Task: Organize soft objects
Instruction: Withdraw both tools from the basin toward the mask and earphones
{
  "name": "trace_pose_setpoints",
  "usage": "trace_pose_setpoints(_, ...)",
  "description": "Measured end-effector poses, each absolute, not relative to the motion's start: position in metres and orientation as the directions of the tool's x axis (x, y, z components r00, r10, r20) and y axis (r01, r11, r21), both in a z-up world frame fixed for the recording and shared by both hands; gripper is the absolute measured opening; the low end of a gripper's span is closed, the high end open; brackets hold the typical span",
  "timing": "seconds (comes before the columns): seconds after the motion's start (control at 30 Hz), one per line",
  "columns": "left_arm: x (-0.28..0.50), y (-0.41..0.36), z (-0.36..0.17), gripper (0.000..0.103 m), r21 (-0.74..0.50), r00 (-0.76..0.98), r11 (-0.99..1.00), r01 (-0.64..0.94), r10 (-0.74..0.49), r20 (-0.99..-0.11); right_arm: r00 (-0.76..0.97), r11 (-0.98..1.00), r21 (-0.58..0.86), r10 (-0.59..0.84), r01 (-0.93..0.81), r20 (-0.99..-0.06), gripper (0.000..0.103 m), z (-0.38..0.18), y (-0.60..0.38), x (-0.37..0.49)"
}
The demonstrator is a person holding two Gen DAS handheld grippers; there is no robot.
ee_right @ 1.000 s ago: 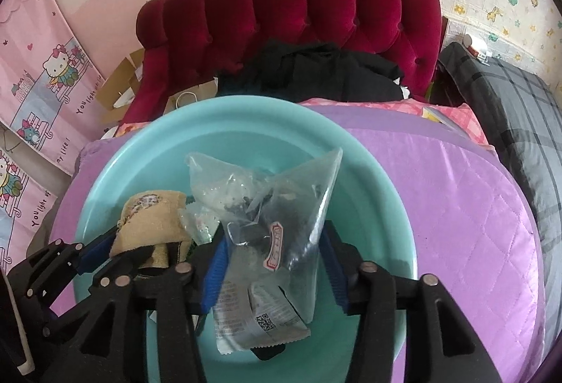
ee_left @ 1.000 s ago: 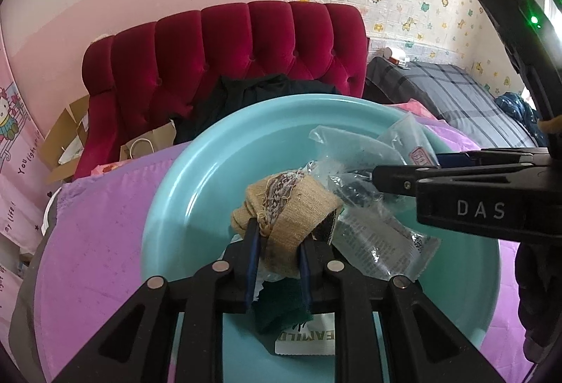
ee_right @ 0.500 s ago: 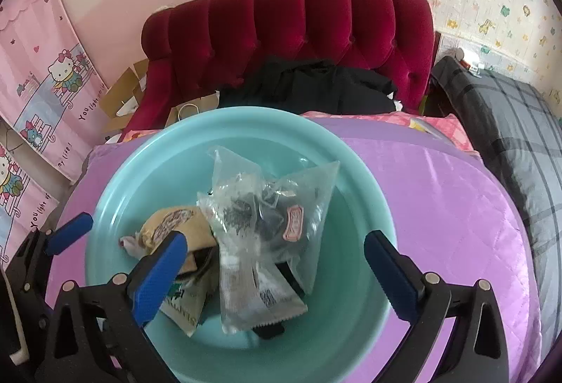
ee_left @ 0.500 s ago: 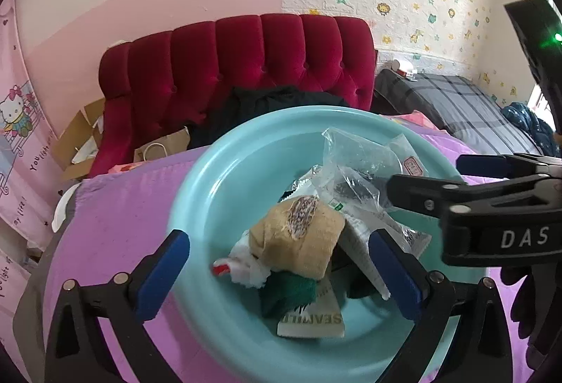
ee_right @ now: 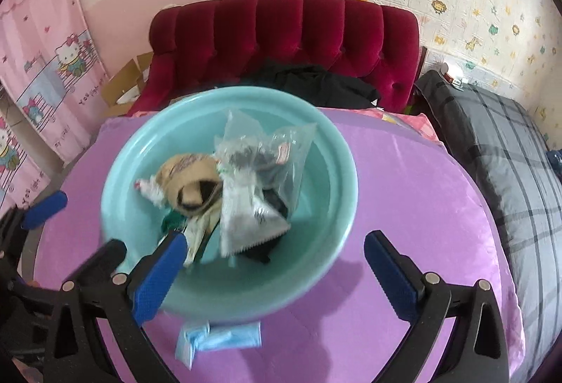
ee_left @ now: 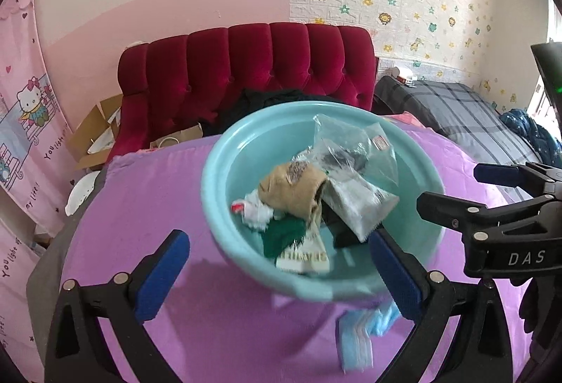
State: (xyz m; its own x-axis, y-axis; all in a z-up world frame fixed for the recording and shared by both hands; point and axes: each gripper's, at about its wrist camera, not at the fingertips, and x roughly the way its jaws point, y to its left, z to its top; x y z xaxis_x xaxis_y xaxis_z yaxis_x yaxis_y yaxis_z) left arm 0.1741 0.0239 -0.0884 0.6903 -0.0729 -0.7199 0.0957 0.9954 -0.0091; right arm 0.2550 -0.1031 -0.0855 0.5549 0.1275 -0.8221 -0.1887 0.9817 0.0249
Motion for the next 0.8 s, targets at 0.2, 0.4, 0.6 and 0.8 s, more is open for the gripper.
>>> trace_pose_setpoints(0.2,0.140,0.019,-0.086,0.103,-0.008,0.689,0.993,0.116,-0.086,-0.720,0.558,0.978,0.041,0.150,-0.204,-0.816,0.103,-0.079,-0.110,0.219)
trace_pose_setpoints(0.4,0.109,0.022,-0.094,0.103,-0.007,0.679,0.993,0.114,-0.083,-0.730,0.558,0.978,0.054,0.159,-0.201,-0.815,0.103,-0.079,-0.117,0.186)
trace_pose_setpoints(0.6,0.085,0.021,-0.111,0.103,-0.001,0.655,0.992,0.130,-0.087,-0.751,0.550,0.981,0.045,0.144,-0.190,-0.822,0.103,-0.092,-0.121,0.157)
trace_pose_setpoints(0.8,0.063,0.020,-0.124,0.103,0.001,0.655,0.991,0.136,-0.089,-0.751,0.540,0.981,0.041,0.139,-0.189,-0.830,0.103,-0.111,-0.123,0.131)
